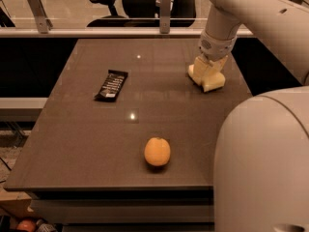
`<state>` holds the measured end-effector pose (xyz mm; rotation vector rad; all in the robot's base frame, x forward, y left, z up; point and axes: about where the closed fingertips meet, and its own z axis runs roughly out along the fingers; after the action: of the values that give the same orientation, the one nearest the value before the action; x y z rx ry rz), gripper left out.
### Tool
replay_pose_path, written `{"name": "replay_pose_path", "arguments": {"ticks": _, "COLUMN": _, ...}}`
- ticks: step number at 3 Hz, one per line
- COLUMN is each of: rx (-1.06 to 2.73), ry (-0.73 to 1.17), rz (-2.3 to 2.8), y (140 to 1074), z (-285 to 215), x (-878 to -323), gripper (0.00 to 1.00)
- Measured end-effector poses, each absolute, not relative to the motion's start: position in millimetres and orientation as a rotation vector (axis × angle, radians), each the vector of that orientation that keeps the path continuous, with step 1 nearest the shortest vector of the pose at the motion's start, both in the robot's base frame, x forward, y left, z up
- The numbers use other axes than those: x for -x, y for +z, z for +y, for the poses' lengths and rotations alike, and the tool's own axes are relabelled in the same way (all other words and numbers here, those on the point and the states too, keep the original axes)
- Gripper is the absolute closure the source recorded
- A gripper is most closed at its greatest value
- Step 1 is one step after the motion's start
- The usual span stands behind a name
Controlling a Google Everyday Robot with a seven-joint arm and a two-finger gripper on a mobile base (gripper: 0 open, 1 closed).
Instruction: Move sponge near rxbar chocolate
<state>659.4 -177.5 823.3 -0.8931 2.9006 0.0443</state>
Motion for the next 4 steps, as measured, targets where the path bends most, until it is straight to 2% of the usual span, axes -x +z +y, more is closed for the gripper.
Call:
{"name": "replay_pose_path", "arguments": {"ticks": 2, "rx": 0.999, "ry": 0.014, "rz": 2.752, "y": 885, "z": -193, "x": -641, "gripper": 1.00}}
{"name": "replay_pose_path", "arguments": {"ticks": 4, "rx": 1.199, "ry": 0.041, "rz": 2.629, "y": 928, "z": -175, "x": -621, "gripper": 1.00}}
